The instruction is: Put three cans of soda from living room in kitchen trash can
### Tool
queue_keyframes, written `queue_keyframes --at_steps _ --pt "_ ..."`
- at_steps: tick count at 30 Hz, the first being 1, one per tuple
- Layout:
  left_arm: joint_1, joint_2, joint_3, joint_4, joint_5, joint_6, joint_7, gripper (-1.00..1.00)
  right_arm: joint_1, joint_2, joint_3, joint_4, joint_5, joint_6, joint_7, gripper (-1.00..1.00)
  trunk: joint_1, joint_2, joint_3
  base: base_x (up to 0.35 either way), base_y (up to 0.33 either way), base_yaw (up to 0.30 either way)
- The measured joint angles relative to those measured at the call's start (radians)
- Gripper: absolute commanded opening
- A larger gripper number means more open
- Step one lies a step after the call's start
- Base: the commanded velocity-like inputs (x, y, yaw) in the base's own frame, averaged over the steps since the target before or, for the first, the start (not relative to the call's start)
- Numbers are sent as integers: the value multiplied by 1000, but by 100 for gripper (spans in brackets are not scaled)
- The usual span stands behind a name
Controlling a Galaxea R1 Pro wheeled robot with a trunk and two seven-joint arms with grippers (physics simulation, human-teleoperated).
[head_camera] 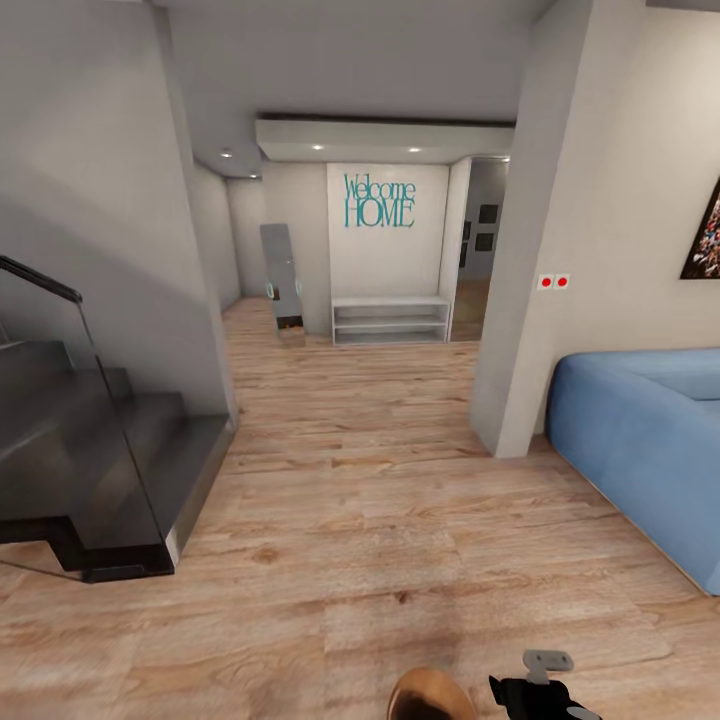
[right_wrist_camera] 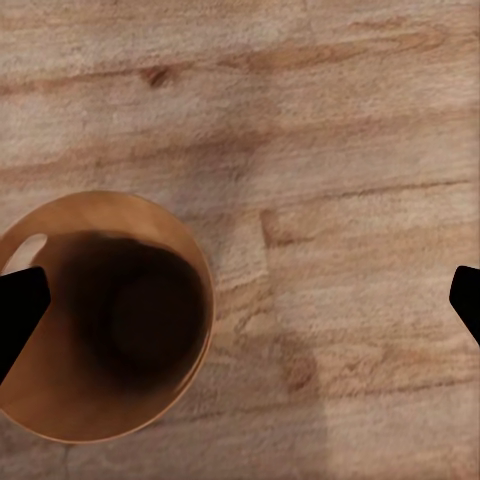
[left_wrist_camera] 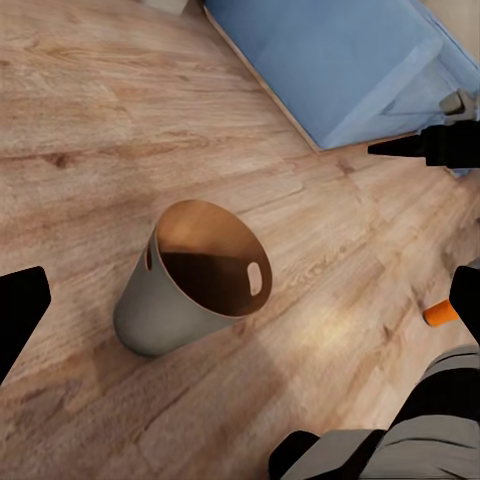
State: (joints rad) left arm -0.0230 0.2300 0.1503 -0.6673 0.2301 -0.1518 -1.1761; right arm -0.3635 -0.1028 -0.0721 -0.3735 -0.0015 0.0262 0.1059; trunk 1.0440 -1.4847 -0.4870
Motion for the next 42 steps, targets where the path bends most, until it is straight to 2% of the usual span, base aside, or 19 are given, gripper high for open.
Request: queue_keyframes --at_steps 8,25,42 --pt "0 0 0 0 0 0 1 100 0 0 0 0 0 0 0 100 31 -56 -28 0 0 0" --pt "0 0 0 0 0 0 0 100 0 0 2 1 0 1 0 100 96 -175 -108 0 0 0" --pt "0 0 0 1 -1 0 1 100 0 0 2 1 0 1 1 100 96 -175 -119 36 32 0"
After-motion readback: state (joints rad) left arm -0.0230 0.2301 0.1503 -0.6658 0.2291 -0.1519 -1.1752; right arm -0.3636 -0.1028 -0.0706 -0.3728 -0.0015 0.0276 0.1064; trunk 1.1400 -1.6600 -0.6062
